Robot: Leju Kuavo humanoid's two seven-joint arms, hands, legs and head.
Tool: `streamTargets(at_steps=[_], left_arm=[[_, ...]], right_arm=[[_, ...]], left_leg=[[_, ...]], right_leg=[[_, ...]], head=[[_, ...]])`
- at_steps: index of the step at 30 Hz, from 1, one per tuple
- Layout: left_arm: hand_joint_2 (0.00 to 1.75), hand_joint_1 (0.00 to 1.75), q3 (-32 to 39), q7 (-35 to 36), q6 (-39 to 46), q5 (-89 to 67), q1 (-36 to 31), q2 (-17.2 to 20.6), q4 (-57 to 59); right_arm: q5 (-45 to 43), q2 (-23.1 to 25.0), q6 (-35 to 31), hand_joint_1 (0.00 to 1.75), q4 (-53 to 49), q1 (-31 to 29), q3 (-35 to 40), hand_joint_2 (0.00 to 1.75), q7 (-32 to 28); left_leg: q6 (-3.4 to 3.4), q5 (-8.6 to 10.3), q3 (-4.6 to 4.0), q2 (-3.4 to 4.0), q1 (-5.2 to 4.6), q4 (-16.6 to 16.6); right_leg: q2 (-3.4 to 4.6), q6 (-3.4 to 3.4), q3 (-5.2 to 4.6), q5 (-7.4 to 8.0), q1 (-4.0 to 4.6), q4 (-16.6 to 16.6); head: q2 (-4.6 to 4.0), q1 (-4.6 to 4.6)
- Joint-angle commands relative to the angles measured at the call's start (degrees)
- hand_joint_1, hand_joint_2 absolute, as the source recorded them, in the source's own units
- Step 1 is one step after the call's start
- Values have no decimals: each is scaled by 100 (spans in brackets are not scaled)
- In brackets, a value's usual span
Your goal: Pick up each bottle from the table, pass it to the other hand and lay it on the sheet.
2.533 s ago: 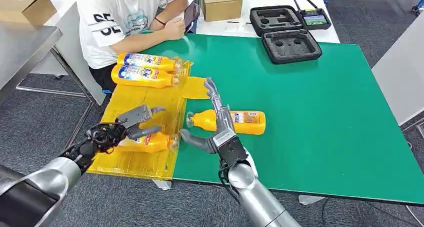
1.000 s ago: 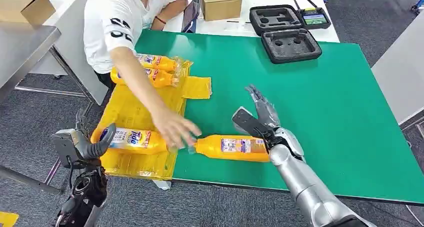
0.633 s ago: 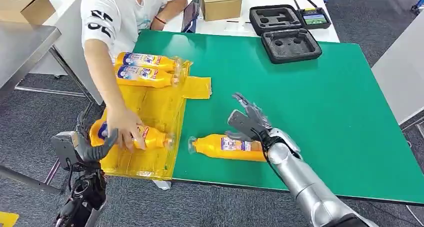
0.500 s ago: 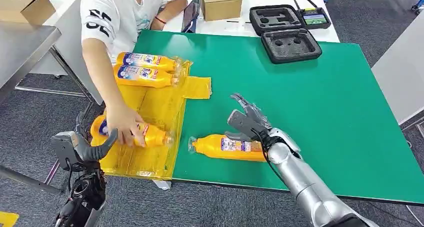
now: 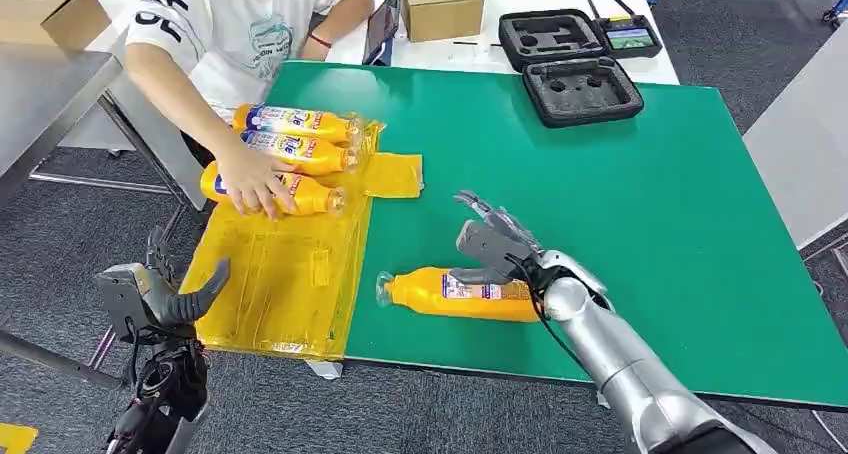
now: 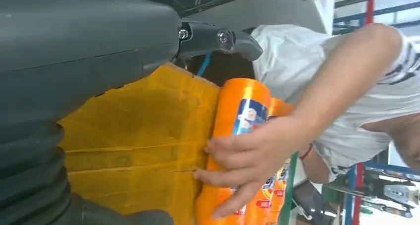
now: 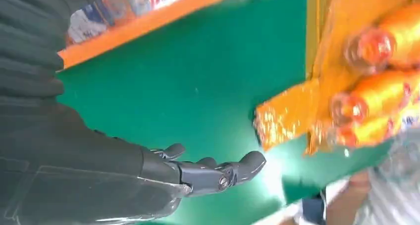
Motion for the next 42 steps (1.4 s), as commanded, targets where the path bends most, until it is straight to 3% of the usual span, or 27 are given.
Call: streamTargets(at_steps=[1, 5, 42], left_arm=[[175, 0, 51, 139, -100, 45, -27, 15, 192], [175, 0, 22, 171, -115, 30, -116, -23, 311], [175, 0, -92, 274, -121, 22, -113, -46, 335]], right_arm=[[221, -369, 476, 0, 710, -456, 811, 175, 43], [235, -416, 727, 0, 684, -429, 917, 175, -117], [616, -558, 791, 0, 836, -356, 1274, 175, 65]], left_leg=[[7, -12, 28, -1, 0, 0], [8, -15, 27, 1, -3, 4], [4, -5, 15, -5, -2, -3]], right_leg=[[-7, -8, 31, -11, 3, -3], [-6, -9, 31, -14, 1, 2], [-9, -6, 17, -7, 0, -3]], head=[[0, -2], [0, 0], [0, 0]])
